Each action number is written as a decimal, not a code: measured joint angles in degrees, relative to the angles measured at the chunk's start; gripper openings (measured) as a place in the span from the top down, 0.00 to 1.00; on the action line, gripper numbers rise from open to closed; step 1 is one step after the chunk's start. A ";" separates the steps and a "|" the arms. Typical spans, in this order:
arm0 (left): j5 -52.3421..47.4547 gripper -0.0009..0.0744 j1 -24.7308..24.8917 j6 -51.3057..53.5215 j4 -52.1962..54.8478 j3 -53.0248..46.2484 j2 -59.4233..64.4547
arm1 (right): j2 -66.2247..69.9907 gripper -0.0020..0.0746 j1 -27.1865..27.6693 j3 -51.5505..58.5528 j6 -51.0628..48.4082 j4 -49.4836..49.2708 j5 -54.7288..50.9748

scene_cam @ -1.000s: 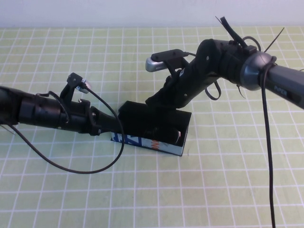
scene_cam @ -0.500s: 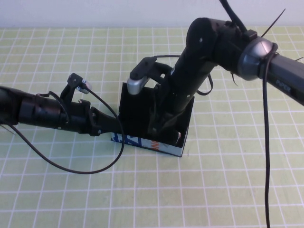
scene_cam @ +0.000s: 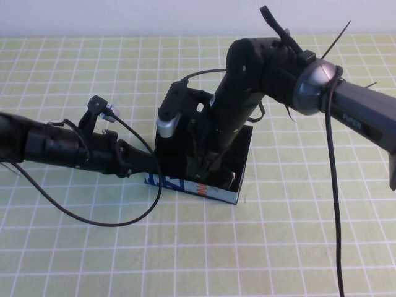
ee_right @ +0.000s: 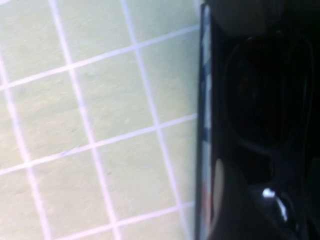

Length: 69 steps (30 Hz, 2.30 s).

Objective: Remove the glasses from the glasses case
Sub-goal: Pick up the glasses from the glasses case, then place the glasses on the table

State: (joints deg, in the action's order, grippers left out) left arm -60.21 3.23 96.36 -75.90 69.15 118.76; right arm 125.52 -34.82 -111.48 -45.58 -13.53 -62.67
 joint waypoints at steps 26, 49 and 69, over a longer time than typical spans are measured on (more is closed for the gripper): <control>0.00 0.99 0.00 -0.12 0.00 0.00 0.00 | 3.46 0.60 -0.05 0.00 -2.93 3.56 3.87; 0.65 0.99 0.00 -4.02 4.36 2.15 -7.18 | 1.76 0.95 -0.14 -0.36 -1.76 4.87 1.13; 3.26 0.99 0.00 -10.36 8.88 2.15 -16.74 | -17.50 0.95 6.05 2.62 26.53 7.65 -7.81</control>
State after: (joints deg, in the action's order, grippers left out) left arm -56.95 3.23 86.00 -67.02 71.30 102.02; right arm 108.02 -28.77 -108.86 -19.05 -5.88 -70.48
